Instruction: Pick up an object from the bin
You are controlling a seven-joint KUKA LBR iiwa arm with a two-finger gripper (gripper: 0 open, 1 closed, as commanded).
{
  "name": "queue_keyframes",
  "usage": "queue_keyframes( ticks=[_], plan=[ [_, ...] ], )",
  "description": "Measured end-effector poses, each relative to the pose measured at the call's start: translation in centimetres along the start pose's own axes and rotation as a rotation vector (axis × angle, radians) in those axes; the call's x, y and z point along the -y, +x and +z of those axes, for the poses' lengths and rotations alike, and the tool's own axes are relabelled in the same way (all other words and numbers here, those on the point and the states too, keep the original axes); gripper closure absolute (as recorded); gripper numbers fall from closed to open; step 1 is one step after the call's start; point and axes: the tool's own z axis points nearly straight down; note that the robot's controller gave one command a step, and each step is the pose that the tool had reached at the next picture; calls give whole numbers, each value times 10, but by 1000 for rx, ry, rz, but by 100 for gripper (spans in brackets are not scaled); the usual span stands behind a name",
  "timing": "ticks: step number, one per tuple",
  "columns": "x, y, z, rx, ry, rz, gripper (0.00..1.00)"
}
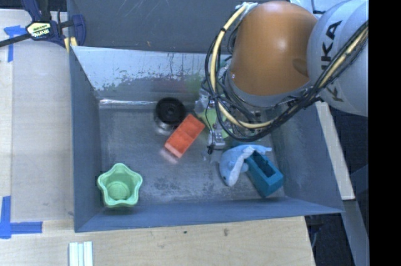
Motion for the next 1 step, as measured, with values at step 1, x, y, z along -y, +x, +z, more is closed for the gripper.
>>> queue_keyframes(
  ticks=[1],
  plan=[
    [-4,-14,21,6,0,-112,0]
  ],
)
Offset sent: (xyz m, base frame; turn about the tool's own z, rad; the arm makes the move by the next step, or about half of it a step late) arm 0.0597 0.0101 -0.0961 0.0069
